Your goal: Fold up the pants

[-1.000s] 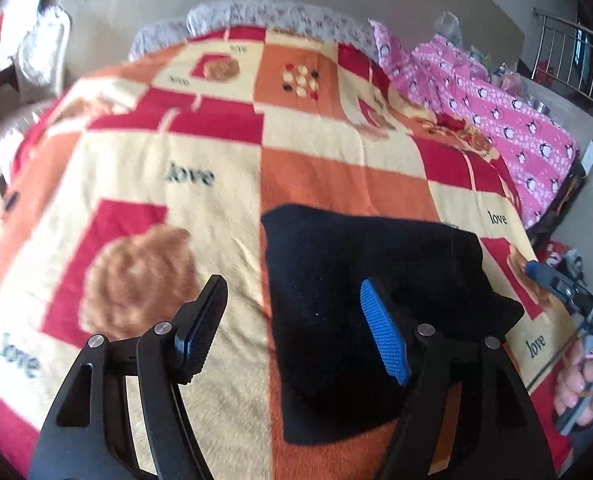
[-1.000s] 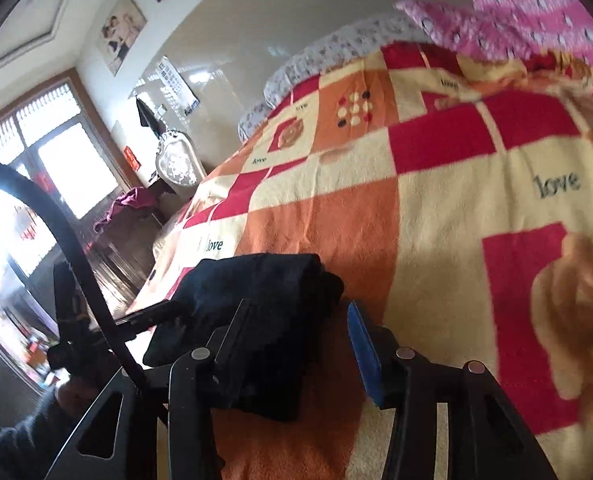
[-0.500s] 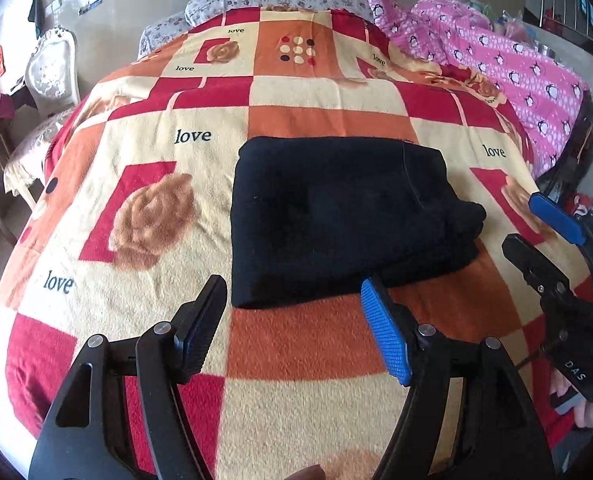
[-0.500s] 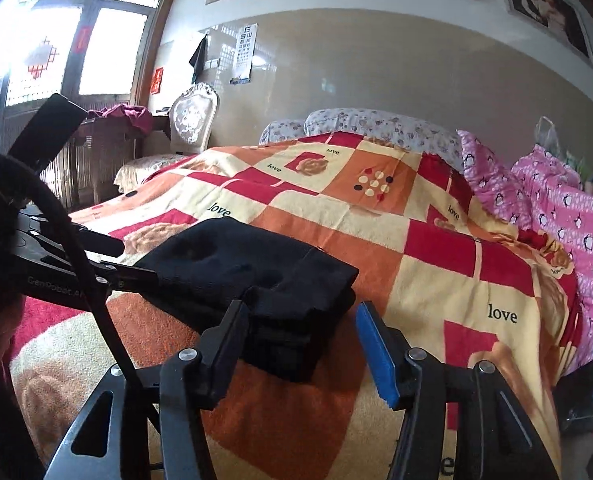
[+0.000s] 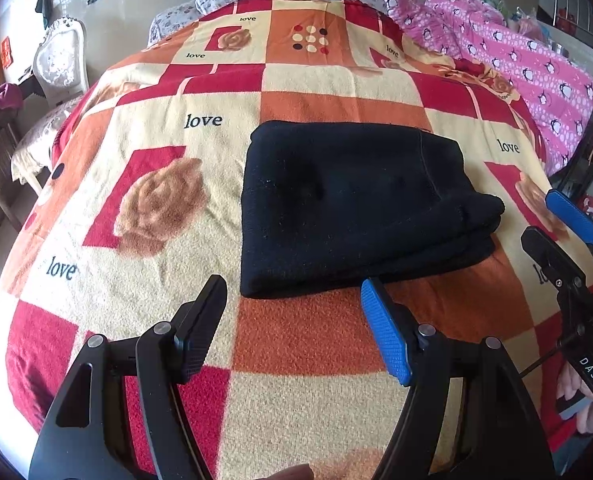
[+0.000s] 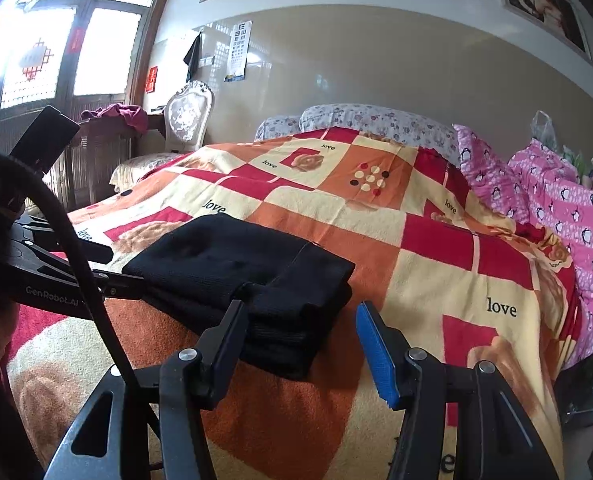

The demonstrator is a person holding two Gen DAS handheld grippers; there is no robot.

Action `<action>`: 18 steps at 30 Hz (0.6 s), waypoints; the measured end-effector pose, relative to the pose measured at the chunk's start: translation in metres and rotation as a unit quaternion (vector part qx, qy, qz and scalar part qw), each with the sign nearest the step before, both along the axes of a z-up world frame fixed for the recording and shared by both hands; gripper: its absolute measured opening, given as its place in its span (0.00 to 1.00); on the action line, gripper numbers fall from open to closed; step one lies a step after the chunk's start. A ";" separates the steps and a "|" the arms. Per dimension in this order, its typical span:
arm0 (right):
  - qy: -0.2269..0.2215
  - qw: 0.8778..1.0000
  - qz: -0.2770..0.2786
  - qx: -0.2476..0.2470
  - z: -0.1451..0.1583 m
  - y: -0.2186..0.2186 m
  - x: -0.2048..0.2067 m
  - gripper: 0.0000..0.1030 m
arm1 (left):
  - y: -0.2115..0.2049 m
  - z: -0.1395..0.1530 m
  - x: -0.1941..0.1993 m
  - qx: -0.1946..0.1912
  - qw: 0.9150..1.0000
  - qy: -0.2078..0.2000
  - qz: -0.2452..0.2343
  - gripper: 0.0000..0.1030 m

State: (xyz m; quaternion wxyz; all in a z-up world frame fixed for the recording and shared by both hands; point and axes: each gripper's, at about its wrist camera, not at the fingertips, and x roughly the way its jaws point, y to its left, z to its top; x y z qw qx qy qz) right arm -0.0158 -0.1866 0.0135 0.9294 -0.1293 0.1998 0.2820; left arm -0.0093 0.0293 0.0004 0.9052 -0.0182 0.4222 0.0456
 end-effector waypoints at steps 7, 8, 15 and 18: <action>0.001 1.000 -0.003 0.005 0.000 -0.001 0.000 0.53 | -0.010 0.004 -0.008 -0.009 0.999 -0.018 -0.036 0.68; 0.001 1.000 -0.003 0.005 0.001 -0.002 0.000 0.53 | -0.010 0.006 -0.010 -0.011 0.999 -0.027 -0.039 0.68; -0.001 1.000 -0.001 0.013 0.002 -0.003 0.000 0.53 | -0.020 0.031 -0.032 0.027 0.991 -0.128 -0.034 0.79; 0.006 1.000 0.004 0.019 0.001 -0.003 0.002 0.53 | -0.016 0.032 -0.033 -0.005 0.992 -0.122 -0.044 0.81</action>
